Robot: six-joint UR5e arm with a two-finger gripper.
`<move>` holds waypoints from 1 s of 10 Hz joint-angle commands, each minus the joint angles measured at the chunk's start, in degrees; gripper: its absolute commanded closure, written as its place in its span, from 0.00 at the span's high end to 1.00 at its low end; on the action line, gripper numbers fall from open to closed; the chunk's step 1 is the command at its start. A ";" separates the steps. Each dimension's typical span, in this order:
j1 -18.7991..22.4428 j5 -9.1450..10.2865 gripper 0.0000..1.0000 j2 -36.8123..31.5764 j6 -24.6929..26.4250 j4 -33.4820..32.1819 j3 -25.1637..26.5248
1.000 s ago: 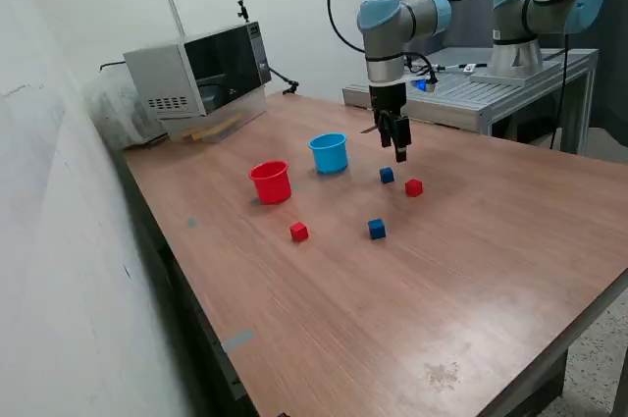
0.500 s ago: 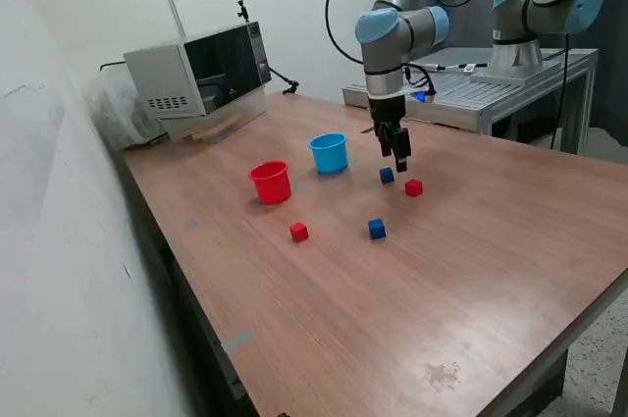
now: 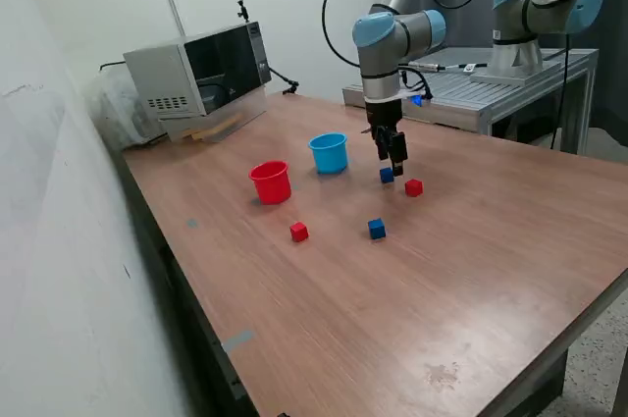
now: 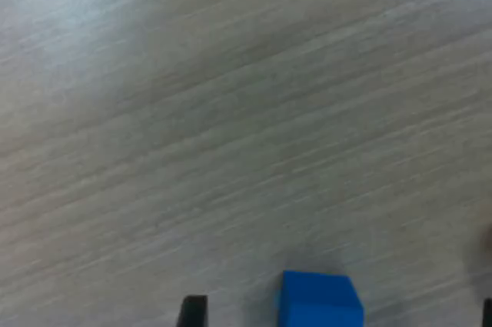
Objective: Place red objects in the red bin, and blue objects in the blue bin.
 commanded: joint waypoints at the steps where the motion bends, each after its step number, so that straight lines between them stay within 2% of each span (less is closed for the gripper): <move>1: -0.40 -0.01 0.00 0.33 0.00 -0.63 -0.02; 6: -0.41 0.17 0.00 -0.02 -1.57 -0.55 -0.19; 8: 0.12 0.17 0.00 -6.57 -4.82 0.94 0.07; 9: 0.12 0.17 0.00 -13.49 -5.09 4.69 0.16; 10: 0.12 0.17 0.00 -17.56 -6.48 7.08 -0.02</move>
